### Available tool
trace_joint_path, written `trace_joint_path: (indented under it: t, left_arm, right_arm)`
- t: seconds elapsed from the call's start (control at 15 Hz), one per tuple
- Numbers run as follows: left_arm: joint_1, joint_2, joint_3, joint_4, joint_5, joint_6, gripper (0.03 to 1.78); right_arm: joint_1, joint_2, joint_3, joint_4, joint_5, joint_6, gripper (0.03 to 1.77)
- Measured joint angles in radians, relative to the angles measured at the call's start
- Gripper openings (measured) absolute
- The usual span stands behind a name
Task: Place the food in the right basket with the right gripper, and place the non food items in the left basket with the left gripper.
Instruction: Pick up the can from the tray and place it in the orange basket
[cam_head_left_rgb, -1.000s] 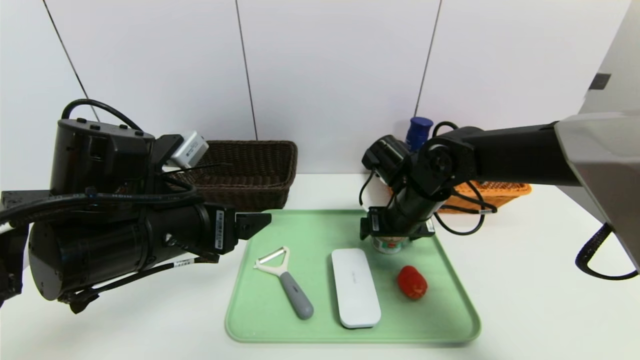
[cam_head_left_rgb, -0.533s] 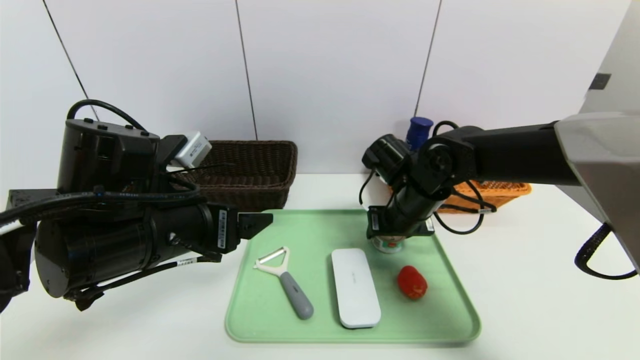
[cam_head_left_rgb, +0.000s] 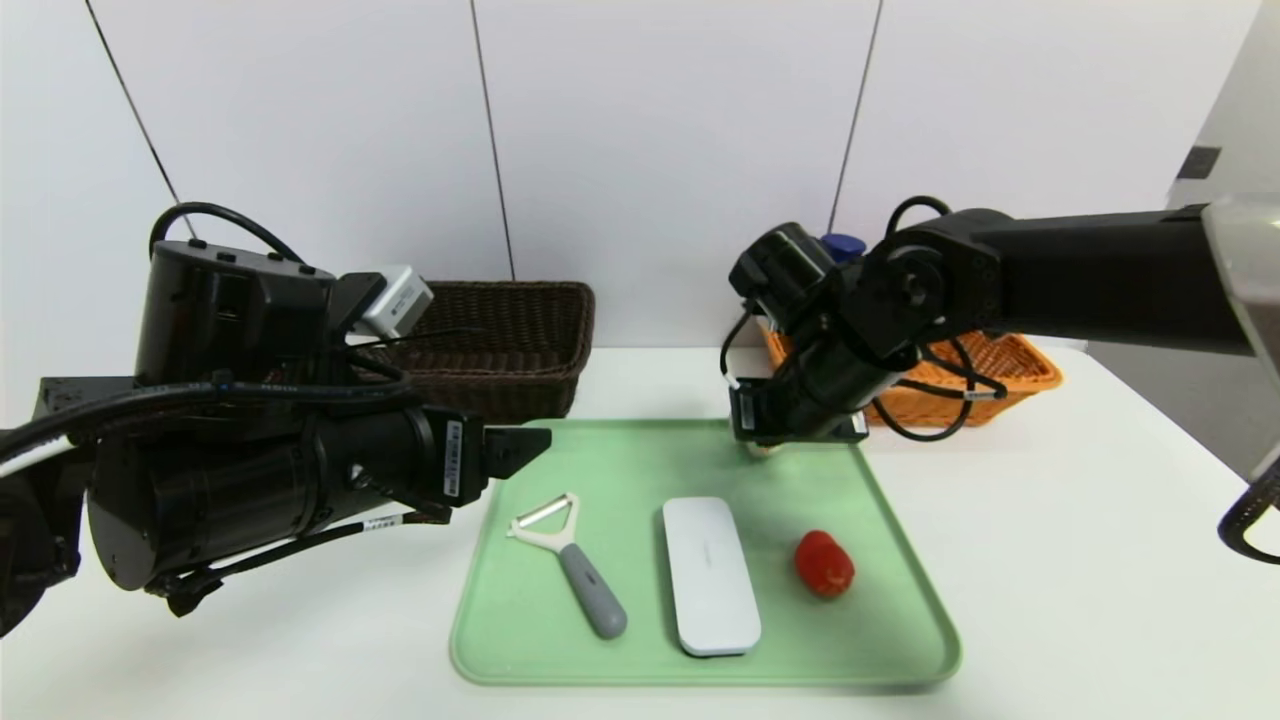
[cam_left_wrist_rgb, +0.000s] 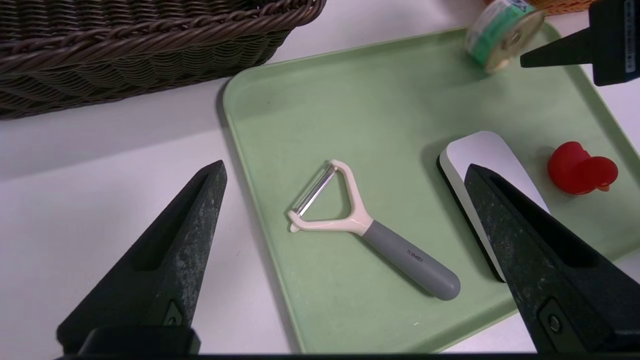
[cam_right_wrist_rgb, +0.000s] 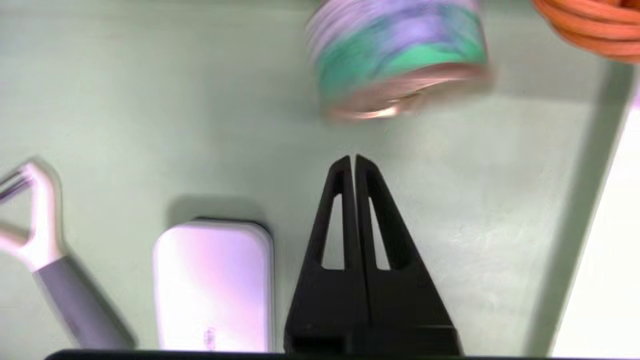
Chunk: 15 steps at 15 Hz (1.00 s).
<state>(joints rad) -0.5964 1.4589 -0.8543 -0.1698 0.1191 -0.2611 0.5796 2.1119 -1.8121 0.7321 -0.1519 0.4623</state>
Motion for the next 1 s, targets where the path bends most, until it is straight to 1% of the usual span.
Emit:
trace_joint_path:
  t: [1.0]
  left_arm:
    - [0.0,0.011,-0.017,0.006,0.001,-0.001,1.69]
  right_arm:
    - [0.001,-0.02,-0.001,0.004,0.0,-0.002,0.05]
